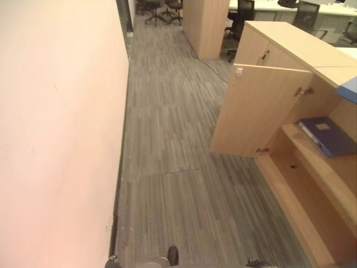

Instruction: Put the empty folder in the office cabinet

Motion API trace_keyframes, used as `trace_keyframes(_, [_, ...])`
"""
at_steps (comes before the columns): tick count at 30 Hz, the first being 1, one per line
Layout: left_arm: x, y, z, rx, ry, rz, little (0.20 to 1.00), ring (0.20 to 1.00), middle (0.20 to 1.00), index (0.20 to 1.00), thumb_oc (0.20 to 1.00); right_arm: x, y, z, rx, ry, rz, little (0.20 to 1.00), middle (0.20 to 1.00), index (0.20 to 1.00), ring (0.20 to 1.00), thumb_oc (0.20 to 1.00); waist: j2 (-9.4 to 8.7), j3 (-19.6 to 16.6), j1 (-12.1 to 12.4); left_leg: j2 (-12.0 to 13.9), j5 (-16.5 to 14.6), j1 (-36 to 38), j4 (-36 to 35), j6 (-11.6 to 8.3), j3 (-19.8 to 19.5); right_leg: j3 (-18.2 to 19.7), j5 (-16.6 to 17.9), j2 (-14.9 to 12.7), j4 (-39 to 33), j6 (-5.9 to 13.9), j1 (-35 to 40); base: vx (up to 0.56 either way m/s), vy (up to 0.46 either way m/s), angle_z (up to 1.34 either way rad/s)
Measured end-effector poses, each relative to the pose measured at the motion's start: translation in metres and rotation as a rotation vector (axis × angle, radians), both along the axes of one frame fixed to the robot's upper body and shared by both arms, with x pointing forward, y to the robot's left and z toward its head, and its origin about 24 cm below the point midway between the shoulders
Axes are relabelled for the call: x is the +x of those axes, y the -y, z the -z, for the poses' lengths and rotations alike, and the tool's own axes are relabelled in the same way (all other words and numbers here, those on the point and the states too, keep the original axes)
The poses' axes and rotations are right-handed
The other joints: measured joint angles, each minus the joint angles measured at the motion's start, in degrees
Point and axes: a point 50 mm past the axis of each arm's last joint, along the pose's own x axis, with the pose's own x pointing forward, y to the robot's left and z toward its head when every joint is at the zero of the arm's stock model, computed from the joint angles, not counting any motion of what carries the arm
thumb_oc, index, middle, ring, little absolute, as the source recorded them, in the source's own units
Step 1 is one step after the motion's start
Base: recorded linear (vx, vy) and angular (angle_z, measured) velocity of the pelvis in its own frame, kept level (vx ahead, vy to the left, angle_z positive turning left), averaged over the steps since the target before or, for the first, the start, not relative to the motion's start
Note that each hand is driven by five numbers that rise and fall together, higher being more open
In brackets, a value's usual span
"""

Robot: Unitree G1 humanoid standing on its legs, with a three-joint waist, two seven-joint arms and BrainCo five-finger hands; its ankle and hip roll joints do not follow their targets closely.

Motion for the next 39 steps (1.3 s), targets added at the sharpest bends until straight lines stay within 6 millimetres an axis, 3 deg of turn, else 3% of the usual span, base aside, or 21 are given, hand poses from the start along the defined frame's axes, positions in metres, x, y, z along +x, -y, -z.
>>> trace_keyframes(1, [0.003,-0.001,-0.001,0.001,0.010,0.001,1.000,1.000,1.000,1.000,1.000,0.013,-0.005,-0.003,0.012,0.030,-0.028,1.000,1.000,1.000,1.000,1.000,0.72,0.5,0.2,0.7,-0.1,-0.5,0.1,0.08,0.2,-1.6,-1.4,0.3,-1.9,0.36,-1.2,0.11,-0.072,-0.10])
trace_keyframes(2, [0.013,-0.004,-0.004,0.006,0.040,0.012,1.000,1.000,1.000,1.000,1.000,0.047,-0.016,-0.013,0.046,0.121,-0.070,1.000,1.000,1.000,1.000,1.000,0.88,1.8,0.4,1.2,-0.1,-0.8,0.3,0.09,0.0,-2.7,-2.0,1.4,-7.9,1.54,-3.7,0.11,-0.080,-0.02])
trace_keyframes(4, [0.016,-0.005,-0.006,0.006,0.058,0.016,1.000,1.000,1.000,1.000,1.000,0.076,-0.025,-0.025,0.071,0.218,-0.102,1.000,1.000,1.000,1.000,1.000,0.86,2.6,0.3,1.3,0.0,-0.5,0.1,0.00,0.0,-2.9,-1.7,2.7,-15.5,2.05,-5.4,0.08,-0.091,0.07])
trace_keyframes(5, [0.016,-0.004,-0.005,0.002,0.058,0.016,1.000,1.000,1.000,1.000,1.000,0.093,-0.032,-0.034,0.096,0.285,-0.112,1.000,1.000,1.000,1.000,1.000,0.65,2.9,0.4,1.2,0.0,0.8,-0.3,-0.49,0.1,-2.8,0.1,3.7,-21.7,3.89,-6.0,0.09,-0.108,0.14])
trace_keyframes(7, [0.011,-0.006,-0.005,0.003,0.050,0.003,1.000,1.000,1.000,1.000,1.000,0.119,-0.044,-0.049,0.150,0.383,-0.108,1.000,1.000,1.000,1.000,1.000,-0.42,4.0,0.7,1.3,-1.2,2.4,-0.5,-0.70,-0.2,-2.2,3.8,5.4,-27.2,5.31,-9.2,0.12,-0.136,0.05])
trace_keyframes(10, [-0.005,-0.008,-0.002,-0.005,0.011,-0.034,1.000,1.000,1.000,1.000,1.000,0.132,-0.045,-0.058,0.183,0.440,-0.056,1.000,1.000,1.000,1.000,1.000,-2.12,5.3,0.5,1.3,-2.2,3.5,-0.9,-1.38,0.2,-2.1,10.2,6.8,-38.0,6.27,-10.9,0.12,-0.143,-0.03])
trace_keyframes(14, [-0.021,-0.014,-0.001,0.005,-0.024,-0.076,1.000,1.000,1.000,1.000,1.000,0.119,-0.036,-0.050,0.187,0.406,0.014,1.000,1.000,1.000,1.000,1.000,-2.78,5.7,0.2,2.1,-4.1,6.7,-1.0,-3.04,0.9,-4.6,12.1,6.5,-42.8,6.71,-10.9,0.14,-0.128,-0.11])
trace_keyframes(16, [-0.028,-0.016,-0.001,0.018,-0.056,-0.074,1.000,1.000,1.000,1.000,1.000,0.107,-0.031,-0.043,0.180,0.371,0.047,1.000,1.000,1.000,1.000,1.000,-2.59,5.5,1.0,3.7,-5.5,8.5,-0.7,-4.86,2.9,-10.8,13.0,6.7,-42.5,4.99,-8.8,0.14,-0.076,-0.44])
trace_keyframes(19, [-0.038,-0.019,0.000,0.024,-0.081,-0.098,1.000,1.000,1.000,1.000,1.000,0.086,-0.023,-0.032,0.146,0.312,0.058,1.000,1.000,1.000,1.000,1.000,-2.55,4.2,0.1,6.5,-7.4,10.5,-0.5,-8.34,4.6,-15.1,18.6,8.0,-42.0,2.25,-7.8,0.24,-0.160,-0.38])
trace_keyframes(21, [-0.026,-0.015,0.000,0.011,-0.055,-0.089,1.000,1.000,1.000,1.000,1.000,0.053,0.000,-0.019,0.063,0.206,0.067,1.000,1.000,1.000,1.000,1.000,-1.28,2.0,-1.1,10.4,-8.5,11.2,0.0,-10.26,5.3,-15.3,14.9,11.4,-39.2,-2.94,-7.9,0.31,-0.283,-0.10])
trace_keyframes(23, [-0.015,-0.013,0.000,0.008,-0.039,-0.076,1.000,1.000,1.000,1.000,1.000,0.031,0.017,-0.014,0.016,0.155,0.099,1.000,1.000,1.000,1.000,1.000,-0.45,1.2,-4.3,13.8,-9.5,12.5,0.6,-12.76,6.1,-15.1,10.3,13.1,-34.9,-3.17,-8.4,0.25,-0.288,-0.14])
trace_keyframes(26, [-0.002,-0.015,-0.003,0.019,-0.014,-0.037,1.000,1.000,1.000,1.000,1.000,0.001,0.026,-0.006,-0.034,0.075,0.131,1.000,1.000,1.000,1.000,1.000,-2.46,-1.0,-6.2,16.4,-10.7,11.8,6.6,-12.61,8.8,-12.4,5.1,15.1,-30.6,-5.00,-9.8,0.22,-0.355,-0.57])
trace_keyframes(28, [0.004,-0.016,-0.004,0.022,-0.003,-0.033,1.000,1.000,1.000,1.000,1.000,-0.010,0.022,-0.003,-0.036,0.052,0.138,1.000,1.000,1.000,1.000,1.000,-3.70,-1.6,-6.4,18.7,-11.0,9.2,16.6,-13.15,9.1,-10.4,4.7,18.0,-34.5,-4.95,-7.5,0.16,-0.303,-0.76])
trace_keyframes(30, [0.011,-0.013,-0.005,0.021,0.031,-0.027,1.000,1.000,1.000,1.000,1.000,-0.015,0.021,-0.001,-0.047,0.040,0.139,1.000,1.000,1.000,1.000,1.000,-3.86,-1.7,-5.6,21.7,-10.8,4.8,32.0,-13.62,8.0,-7.8,5.8,21.5,-38.6,-8.25,-3.6,0.16,-0.283,-0.75])
trace_keyframes(31, [0.016,-0.010,-0.006,0.011,0.047,-0.020,1.000,1.000,1.000,1.000,1.000,-0.016,0.023,-0.001,-0.053,0.040,0.144,1.000,1.000,1.000,1.000,1.000,-3.65,-1.8,-5.9,22.7,-9.3,2.9,36.0,-15.10,6.8,-6.8,4.8,22.6,-39.1,-8.84,-3.1,0.14,-0.138,-0.61])
trace_keyframes(32, [0.029,-0.009,-0.009,0.014,0.093,-0.010,1.000,1.000,1.000,1.000,1.000,-0.019,0.023,-0.001,-0.057,0.039,0.151,1.000,1.000,1.000,1.000,1.000,-2.66,-1.2,-5.1,23.7,-3.0,-3.0,48.1,-15.34,2.2,-4.3,4.6,24.8,-41.0,-9.63,-1.7,0.15,-0.063,-0.62])
trace_keyframes(33, [0.034,-0.009,-0.011,0.014,0.114,-0.009,1.000,1.000,1.000,1.000,1.000,-0.018,0.022,-0.001,-0.059,0.041,0.149,1.000,1.000,1.000,1.000,1.000,-3.36,-0.9,-4.6,23.3,-4.1,-5.6,51.5,-15.26,0.8,-2.8,5.0,25.1,-41.5,-10.96,-1.6,0.14,0.008,-0.93])
trace_keyframes(35, [0.046,-0.007,-0.015,0.008,0.164,0.001,1.000,1.000,1.000,1.000,1.000,-0.012,0.018,-0.001,-0.056,0.052,0.136,1.000,1.000,1.000,1.000,1.000,-4.09,0.7,-3.8,20.6,-7.5,-11.7,47.9,-13.78,0.6,0.9,5.9,24.4,-42.4,-11.19,-1.0,0.15,0.085,-0.97])
trace_keyframes(37, [0.050,-0.004,-0.016,0.001,0.183,0.017,1.000,1.000,1.000,1.000,1.000,-0.011,0.017,-0.001,-0.061,0.049,0.111,1.000,1.000,1.000,1.000,1.000,-4.32,1.9,-3.8,18.9,-7.7,-14.4,40.8,-13.85,-0.8,3.6,5.5,24.6,-43.1,-10.95,0.1,0.13,0.093,-0.73])
trace_keyframes(38, [0.053,-0.001,-0.017,0.001,0.186,0.048,1.000,1.000,1.000,1.000,1.000,-0.013,0.016,0.000,-0.073,0.032,0.070,1.000,1.000,1.000,1.000,1.000,-4.54,2.5,-3.5,16.5,-7.6,-15.3,31.9,-13.71,-3.4,4.9,5.8,24.4,-44.5,-10.41,1.0,0.18,0.217,-0.92])
trace_keyframes(39, [0.053,0.002,-0.017,-0.007,0.191,0.051,1.000,1.000,1.000,1.000,1.000,-0.012,0.017,-0.001,-0.074,0.034,0.068,1.000,1.000,1.000,1.000,1.000,-4.50,3.4,-2.6,16.1,-6.5,-15.6,26.7,-14.36,-3.6,6.4,5.7,24.4,-44.6,-10.42,1.6,0.18,0.214,-0.98])
